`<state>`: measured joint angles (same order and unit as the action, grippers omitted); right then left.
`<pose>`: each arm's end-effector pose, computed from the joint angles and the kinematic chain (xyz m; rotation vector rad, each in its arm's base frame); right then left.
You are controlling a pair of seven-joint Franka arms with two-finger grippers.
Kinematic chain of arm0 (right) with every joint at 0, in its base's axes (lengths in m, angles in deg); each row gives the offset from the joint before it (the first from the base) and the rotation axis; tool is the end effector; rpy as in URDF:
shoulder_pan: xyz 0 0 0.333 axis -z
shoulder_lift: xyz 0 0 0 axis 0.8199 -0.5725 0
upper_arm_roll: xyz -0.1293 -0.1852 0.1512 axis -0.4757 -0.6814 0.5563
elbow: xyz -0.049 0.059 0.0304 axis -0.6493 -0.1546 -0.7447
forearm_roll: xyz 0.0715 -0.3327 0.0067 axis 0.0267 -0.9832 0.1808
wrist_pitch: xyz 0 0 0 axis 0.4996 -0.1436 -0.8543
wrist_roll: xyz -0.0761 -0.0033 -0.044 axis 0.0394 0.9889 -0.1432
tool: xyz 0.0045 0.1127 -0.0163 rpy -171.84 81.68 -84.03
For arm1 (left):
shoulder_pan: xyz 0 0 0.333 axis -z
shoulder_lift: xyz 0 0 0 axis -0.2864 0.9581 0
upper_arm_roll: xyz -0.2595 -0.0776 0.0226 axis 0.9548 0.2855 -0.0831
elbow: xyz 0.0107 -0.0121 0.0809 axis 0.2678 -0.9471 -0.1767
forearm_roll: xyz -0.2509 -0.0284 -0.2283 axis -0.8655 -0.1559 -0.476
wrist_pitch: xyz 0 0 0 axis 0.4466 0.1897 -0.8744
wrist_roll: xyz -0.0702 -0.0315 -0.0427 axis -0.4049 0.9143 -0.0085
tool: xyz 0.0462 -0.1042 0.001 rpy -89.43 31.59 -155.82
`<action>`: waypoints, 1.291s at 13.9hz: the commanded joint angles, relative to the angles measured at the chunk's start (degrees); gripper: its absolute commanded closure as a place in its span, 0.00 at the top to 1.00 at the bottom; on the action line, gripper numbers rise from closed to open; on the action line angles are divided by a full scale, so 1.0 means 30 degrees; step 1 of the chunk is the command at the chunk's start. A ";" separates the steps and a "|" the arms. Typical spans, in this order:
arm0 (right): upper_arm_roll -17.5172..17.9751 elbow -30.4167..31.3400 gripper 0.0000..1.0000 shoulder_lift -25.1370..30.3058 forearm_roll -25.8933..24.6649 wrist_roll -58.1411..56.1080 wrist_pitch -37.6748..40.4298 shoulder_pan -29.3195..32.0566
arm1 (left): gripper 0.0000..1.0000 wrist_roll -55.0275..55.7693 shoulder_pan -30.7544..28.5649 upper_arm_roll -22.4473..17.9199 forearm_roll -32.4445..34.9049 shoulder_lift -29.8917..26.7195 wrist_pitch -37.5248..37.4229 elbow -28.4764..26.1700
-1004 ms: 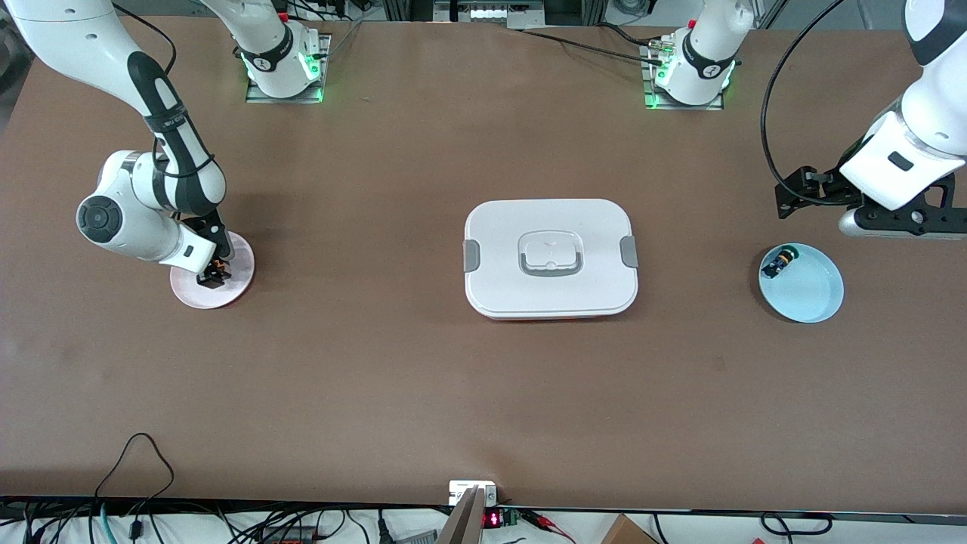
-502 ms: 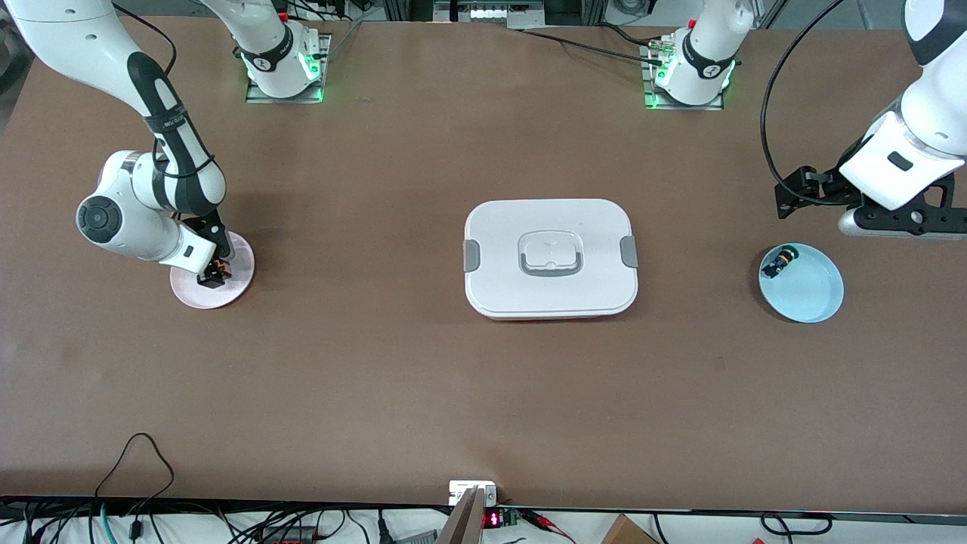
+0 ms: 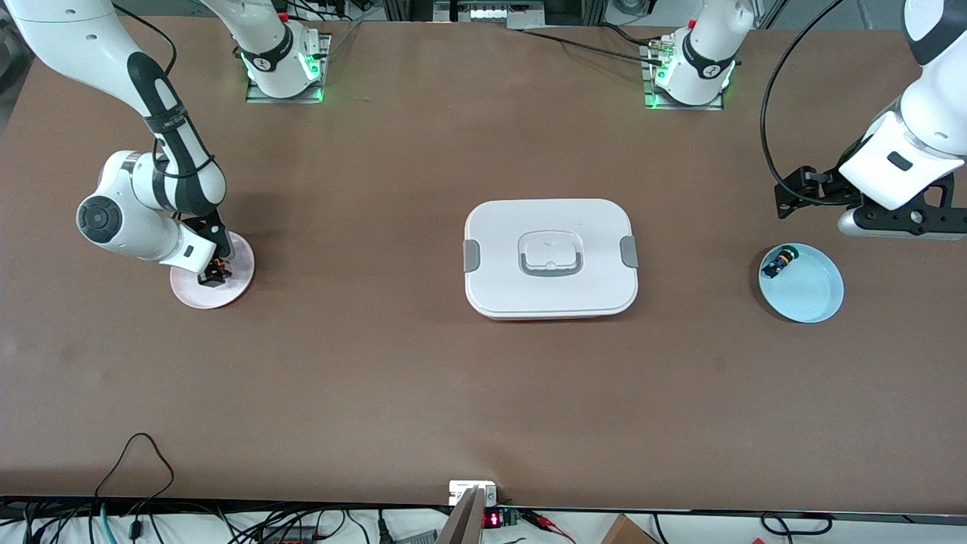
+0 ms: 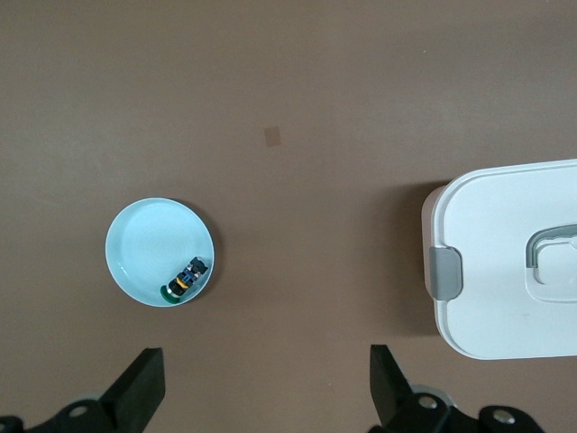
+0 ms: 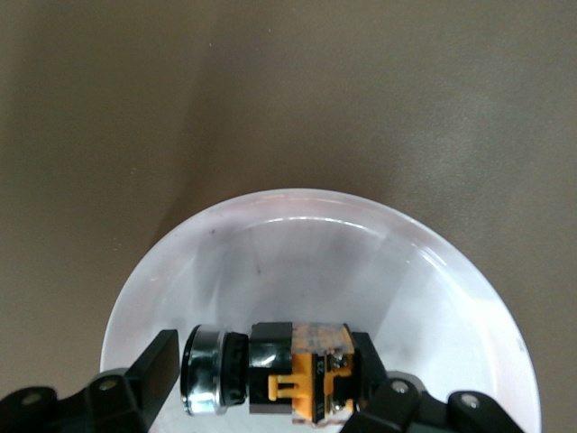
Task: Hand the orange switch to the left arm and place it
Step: 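Close the right gripper on the orange switch, then lift the orange switch with the right gripper over the white box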
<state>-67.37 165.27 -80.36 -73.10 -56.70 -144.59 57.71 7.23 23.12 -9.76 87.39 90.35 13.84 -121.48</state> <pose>0.4957 -0.0565 0.1827 -1.6610 -2.5359 0.1768 0.5227 -0.0580 0.5467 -3.0905 0.0639 0.0253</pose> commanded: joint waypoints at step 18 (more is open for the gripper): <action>0.2382 -0.7735 0.00 0.0525 1.2391 0.6772 1.2081 -0.3012 | 1.00 -0.0469 -0.0196 -0.0179 -0.2217 0.0374 -0.0271 0.0619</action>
<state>-60.29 143.55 -78.21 -44.13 -42.09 -110.75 50.88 7.23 23.06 -9.82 84.40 90.36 13.84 -121.48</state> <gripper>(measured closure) 0.278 0.000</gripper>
